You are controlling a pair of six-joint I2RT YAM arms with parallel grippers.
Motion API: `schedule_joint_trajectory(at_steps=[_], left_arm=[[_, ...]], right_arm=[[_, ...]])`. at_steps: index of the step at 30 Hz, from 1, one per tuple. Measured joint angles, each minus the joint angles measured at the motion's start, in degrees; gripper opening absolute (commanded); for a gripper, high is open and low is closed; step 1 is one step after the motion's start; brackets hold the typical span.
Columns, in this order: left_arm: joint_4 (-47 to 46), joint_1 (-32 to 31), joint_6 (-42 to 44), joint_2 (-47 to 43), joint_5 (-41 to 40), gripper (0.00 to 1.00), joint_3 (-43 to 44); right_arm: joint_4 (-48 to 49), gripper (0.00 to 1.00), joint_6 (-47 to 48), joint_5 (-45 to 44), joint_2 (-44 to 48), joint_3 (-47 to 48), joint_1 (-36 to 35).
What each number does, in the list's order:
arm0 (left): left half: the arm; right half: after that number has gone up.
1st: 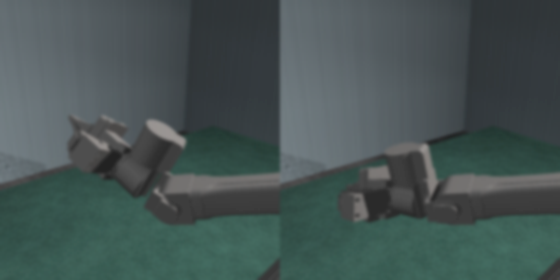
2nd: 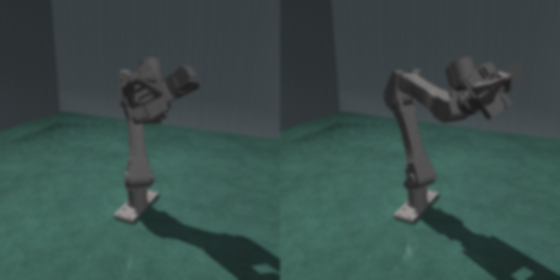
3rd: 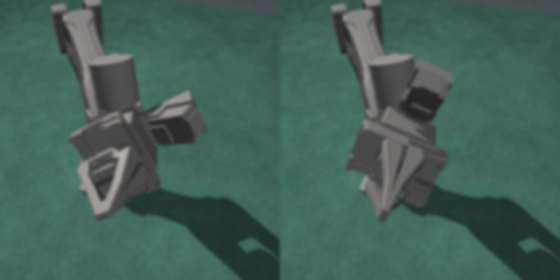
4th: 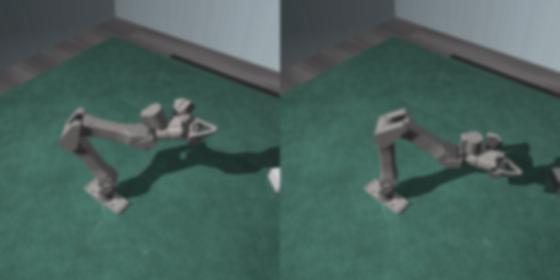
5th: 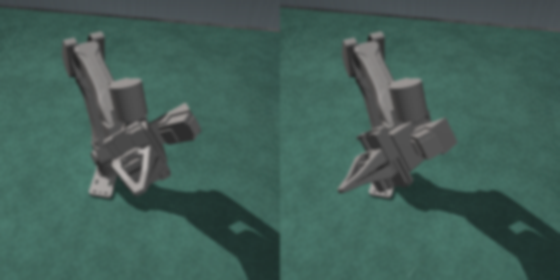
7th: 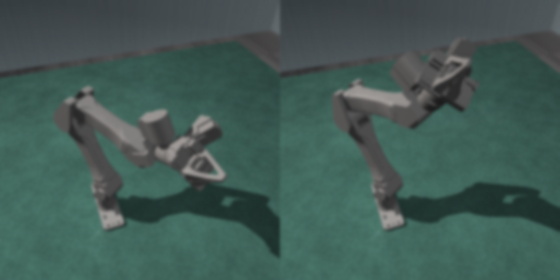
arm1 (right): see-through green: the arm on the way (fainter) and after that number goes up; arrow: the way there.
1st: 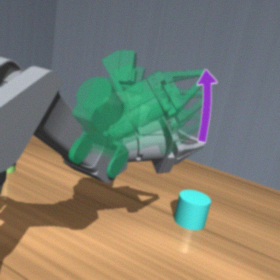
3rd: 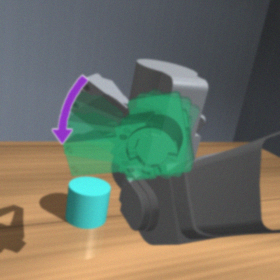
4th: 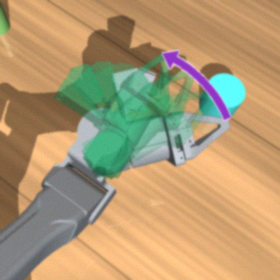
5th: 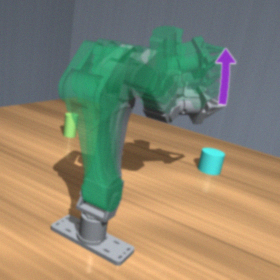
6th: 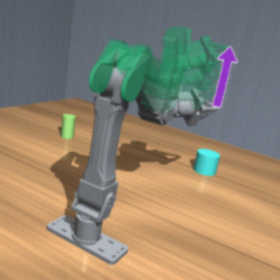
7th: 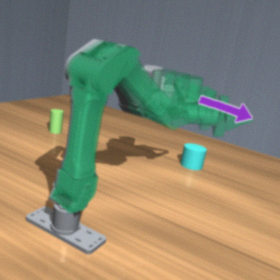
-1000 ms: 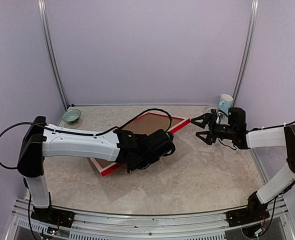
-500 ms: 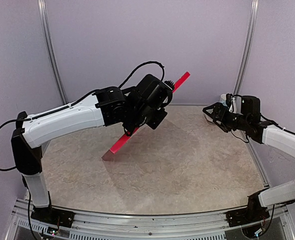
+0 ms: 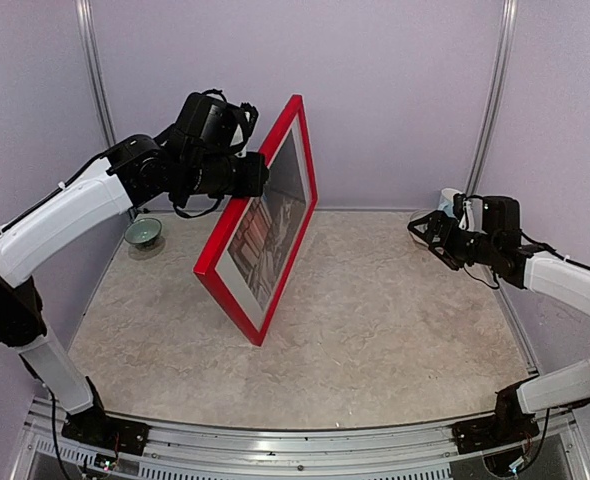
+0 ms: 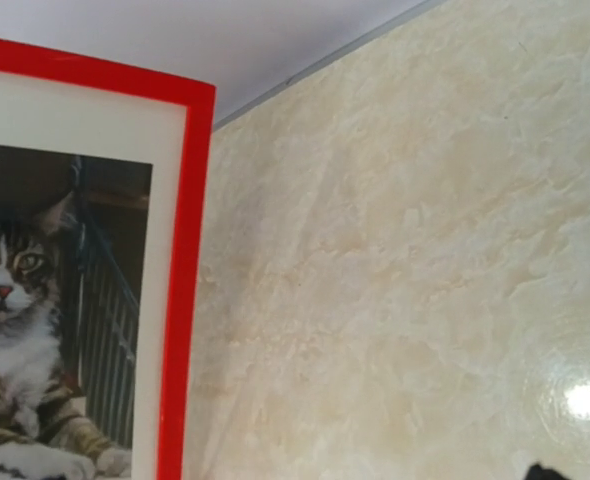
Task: Put the photo into the frame
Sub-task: Turn over the photo frame, then place the photo frame at the center of the board.
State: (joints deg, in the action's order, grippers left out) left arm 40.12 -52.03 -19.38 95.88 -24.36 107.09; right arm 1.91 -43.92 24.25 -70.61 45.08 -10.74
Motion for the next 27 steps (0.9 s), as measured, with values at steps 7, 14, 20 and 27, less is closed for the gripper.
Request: schedule_joint_trajectory(at_steps=[7,14,20,27], left_arm=[[-7.1,7.9,-9.1,-8.7,9.4,0.01,-13.3],[-13.8,11.6,-15.5,-14.0,12.3,0.01,-24.2],[-20.9,15.2,-21.5,-17.7,16.8,0.01,-34.6],[-31.0,17.1,-28.2,-19.8,20.7,0.01,-45.9]], right_arm=[[0.1,0.99,0.0,0.3,-0.8,0.0,0.1],[0.7,0.99,0.0,1.9,-4.4,0.0,0.1],[1.7,0.99,-0.1,3.7,-7.3,-0.4,0.2],[5.1,0.99,-0.5,7.1,-12.2,-0.9,0.2]])
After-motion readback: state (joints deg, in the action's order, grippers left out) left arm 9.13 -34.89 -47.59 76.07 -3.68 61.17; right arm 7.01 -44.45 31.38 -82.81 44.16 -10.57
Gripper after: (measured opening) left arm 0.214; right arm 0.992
